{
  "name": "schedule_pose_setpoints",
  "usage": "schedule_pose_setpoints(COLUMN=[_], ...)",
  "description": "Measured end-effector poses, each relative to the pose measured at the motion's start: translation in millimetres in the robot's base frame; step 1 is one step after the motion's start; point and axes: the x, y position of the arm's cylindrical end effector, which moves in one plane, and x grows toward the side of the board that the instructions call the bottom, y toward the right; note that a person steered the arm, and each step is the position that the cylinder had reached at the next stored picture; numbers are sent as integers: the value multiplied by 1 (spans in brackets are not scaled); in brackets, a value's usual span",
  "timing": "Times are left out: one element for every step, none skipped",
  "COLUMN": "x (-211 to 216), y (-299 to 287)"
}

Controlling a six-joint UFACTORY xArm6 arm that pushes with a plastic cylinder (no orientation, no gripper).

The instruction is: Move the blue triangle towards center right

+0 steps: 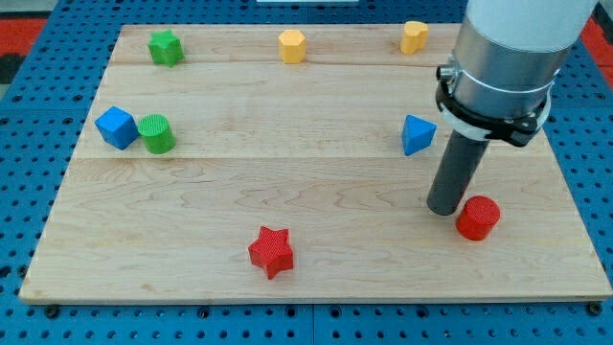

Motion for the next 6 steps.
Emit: schedule_pose_setpoints(x=[-23,-62,-65,-76,-87,-87], y=[-30,-43,-33,-64,-25,11])
